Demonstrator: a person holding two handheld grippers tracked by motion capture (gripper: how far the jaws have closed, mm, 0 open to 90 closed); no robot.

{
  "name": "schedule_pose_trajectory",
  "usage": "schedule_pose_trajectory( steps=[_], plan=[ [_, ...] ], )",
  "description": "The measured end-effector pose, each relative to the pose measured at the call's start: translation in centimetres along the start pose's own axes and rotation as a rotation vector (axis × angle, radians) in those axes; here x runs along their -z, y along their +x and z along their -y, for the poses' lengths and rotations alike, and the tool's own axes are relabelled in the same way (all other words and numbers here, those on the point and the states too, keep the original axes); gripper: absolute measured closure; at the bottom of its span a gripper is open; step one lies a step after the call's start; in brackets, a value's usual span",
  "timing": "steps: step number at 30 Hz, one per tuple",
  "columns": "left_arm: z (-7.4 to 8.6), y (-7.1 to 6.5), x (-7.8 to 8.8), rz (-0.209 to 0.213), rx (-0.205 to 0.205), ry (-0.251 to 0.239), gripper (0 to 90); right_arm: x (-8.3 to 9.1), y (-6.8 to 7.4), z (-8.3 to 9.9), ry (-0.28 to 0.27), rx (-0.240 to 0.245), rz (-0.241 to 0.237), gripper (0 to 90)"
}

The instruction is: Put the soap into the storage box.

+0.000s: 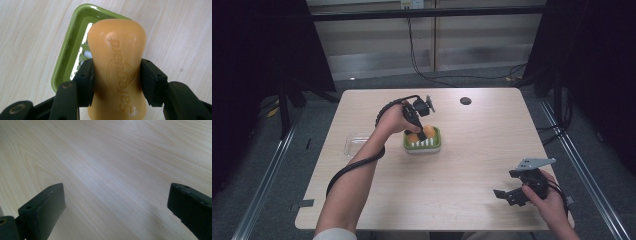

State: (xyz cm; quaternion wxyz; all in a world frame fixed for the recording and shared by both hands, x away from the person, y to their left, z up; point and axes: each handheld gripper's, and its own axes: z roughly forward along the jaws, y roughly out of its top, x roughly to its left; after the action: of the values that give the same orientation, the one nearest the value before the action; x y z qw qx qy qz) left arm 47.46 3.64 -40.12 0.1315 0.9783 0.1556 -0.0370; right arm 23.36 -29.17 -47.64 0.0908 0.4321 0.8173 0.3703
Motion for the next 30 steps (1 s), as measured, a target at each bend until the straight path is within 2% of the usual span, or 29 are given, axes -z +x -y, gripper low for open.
schedule_pose_trajectory(
  steps=[7,11,12,18,24,30],
  plan=[
    [-0.16,0.31,-0.16,-0.003,-0.007,0.015,49.7,0.04,0.0,0.0,-0.001,0.0,-0.001,1.3],
    [-0.27,0.25,-0.27,-0.011,0.002,0.003,49.7,0.02,-0.01,0.0,0.0,-0.001,0.001,1.3],
    [-0.37,0.29,-0.28,-0.013,-0.01,0.01,49.7,0.01,0.01,0.0,0.0,0.001,0.0,1.3],
    [-0.45,0.61,-0.46,-0.012,-0.017,0.018,49.7,0.06,0.03,-0.07,0.001,0.007,-0.003,1.3],
    [-0.45,0.86,-0.58,-0.005,-0.009,0.01,49.7,0.06,0.02,-0.08,0.001,0.008,-0.002,1.3],
    [-0.37,1.03,-0.8,-0.018,-0.011,0.011,49.7,0.09,0.02,-0.07,0.0,0.01,-0.001,1.3]
  ],
)
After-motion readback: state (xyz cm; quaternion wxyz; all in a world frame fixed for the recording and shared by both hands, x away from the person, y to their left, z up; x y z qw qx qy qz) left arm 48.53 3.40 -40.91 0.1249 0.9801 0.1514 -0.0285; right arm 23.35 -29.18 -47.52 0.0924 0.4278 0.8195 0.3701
